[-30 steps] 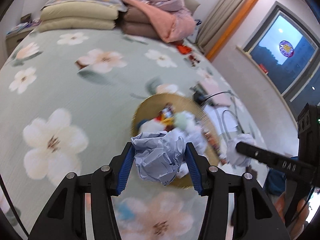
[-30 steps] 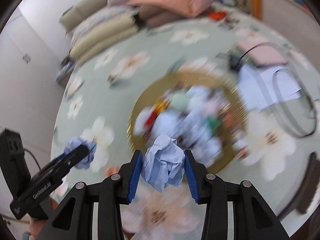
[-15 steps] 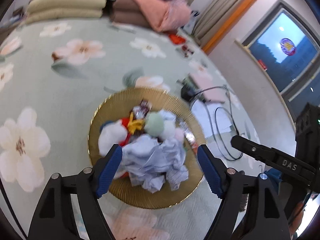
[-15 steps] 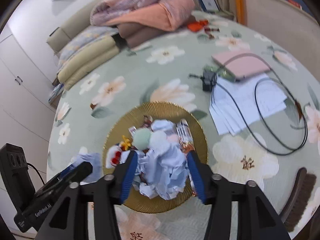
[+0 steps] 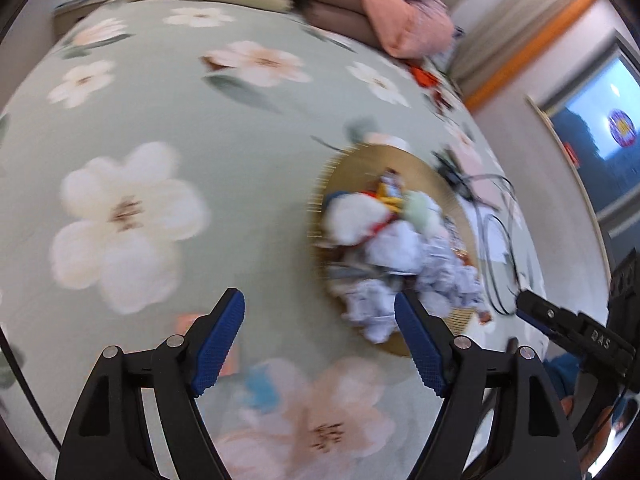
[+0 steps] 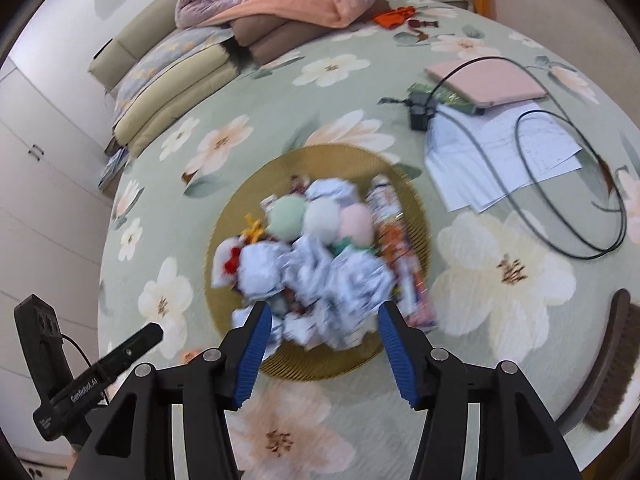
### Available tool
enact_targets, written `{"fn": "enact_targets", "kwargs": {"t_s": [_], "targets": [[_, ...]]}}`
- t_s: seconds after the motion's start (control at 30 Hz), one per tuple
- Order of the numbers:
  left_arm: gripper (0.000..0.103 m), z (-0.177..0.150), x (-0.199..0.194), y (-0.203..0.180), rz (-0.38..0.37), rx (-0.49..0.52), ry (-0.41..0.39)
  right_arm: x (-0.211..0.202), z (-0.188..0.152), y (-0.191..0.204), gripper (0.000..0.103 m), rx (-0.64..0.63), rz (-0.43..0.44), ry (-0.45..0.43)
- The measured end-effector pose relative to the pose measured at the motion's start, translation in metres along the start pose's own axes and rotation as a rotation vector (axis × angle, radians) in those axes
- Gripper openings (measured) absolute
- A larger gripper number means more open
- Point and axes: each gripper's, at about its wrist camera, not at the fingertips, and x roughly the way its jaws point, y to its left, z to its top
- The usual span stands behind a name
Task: Organize objects
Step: 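Grasp pink card box with left gripper while right gripper grasps blue gummy figure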
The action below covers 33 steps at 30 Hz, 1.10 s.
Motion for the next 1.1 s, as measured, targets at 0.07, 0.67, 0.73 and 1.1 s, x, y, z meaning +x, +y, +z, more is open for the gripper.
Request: {"fn": "enact_targets", "kwargs": {"t_s": [0.07, 0.67, 0.73, 1.1], "targets": [[0.076, -0.003, -0.009, 0.024, 0.020, -0.068, -0.006, 0.003, -0.007, 0.013, 0.054, -0.019, 0.012, 0.013], [0.076, -0.051, 0.044, 0.088, 0.021, -0.053, 0.223, 0.105, -0.132, 0.126, 0.054, -0.234, 0.093, 0.301], [0.076, -0.054, 0.060, 0.080, 0.017, -0.020, 0.245, 0.118, -0.147, 0.118, 0.054, -0.228, 0.073, 0.340], [0.047, -0.048, 0.086, 0.066, 0.208, 0.072, 0.173, 0.137, -0.151, 0.112, 0.054, -0.318, 0.042, 0.347]]}}
